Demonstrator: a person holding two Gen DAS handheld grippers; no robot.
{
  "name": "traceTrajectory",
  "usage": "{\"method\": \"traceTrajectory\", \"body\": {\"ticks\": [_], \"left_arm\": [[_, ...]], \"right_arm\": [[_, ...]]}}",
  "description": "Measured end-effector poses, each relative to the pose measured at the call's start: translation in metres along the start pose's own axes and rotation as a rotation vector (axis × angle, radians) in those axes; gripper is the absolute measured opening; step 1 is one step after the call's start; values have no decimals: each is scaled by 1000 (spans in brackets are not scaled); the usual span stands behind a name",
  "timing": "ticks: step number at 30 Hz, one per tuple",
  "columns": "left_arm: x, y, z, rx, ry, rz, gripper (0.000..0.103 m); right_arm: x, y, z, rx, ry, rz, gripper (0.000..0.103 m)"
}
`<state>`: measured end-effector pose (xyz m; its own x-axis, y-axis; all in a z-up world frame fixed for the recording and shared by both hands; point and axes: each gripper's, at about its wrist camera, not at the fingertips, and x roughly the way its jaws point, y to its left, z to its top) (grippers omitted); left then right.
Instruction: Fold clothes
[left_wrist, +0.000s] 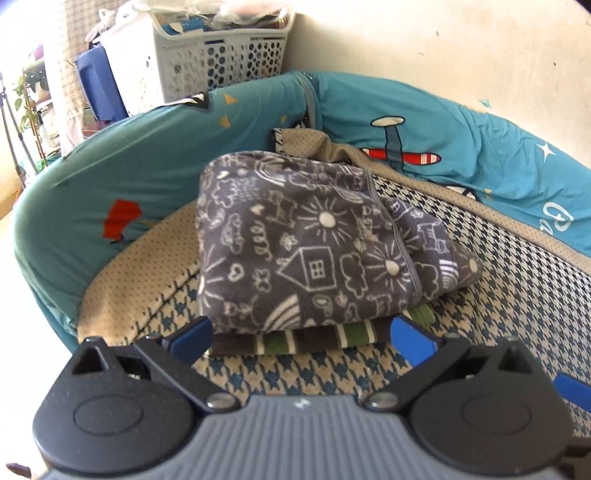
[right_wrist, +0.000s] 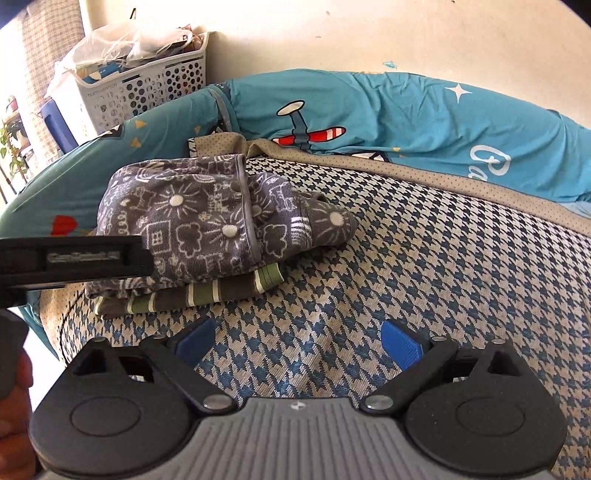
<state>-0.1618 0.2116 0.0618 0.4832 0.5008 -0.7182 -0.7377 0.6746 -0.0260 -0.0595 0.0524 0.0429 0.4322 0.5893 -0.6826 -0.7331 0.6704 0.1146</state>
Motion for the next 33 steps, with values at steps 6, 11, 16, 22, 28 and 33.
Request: {"method": "traceTrajectory", "body": {"ticks": [6, 11, 16, 22, 28, 33], "left_arm": [[-16, 6, -9, -46, -7, -14, 103], [-20, 9, -17, -74, 7, 0, 103], [-25, 5, -23, -65, 0, 12, 103], [-28, 3, -29, -75, 8, 1, 103], [-32, 0, -35, -76, 2, 13, 103], [-36, 3, -39, -94, -10, 26, 103]], "right_arm": [[-7, 1, 3, 7, -2, 8, 97], [-13, 2, 4, 8, 0, 1, 97], [-18, 2, 4, -1, -8, 11, 97], [-21, 2, 2, -16, -6, 8, 97], [-24, 0, 0, -40, -4, -12, 97], [-26, -2, -2, -48, 2, -8, 97]]}}
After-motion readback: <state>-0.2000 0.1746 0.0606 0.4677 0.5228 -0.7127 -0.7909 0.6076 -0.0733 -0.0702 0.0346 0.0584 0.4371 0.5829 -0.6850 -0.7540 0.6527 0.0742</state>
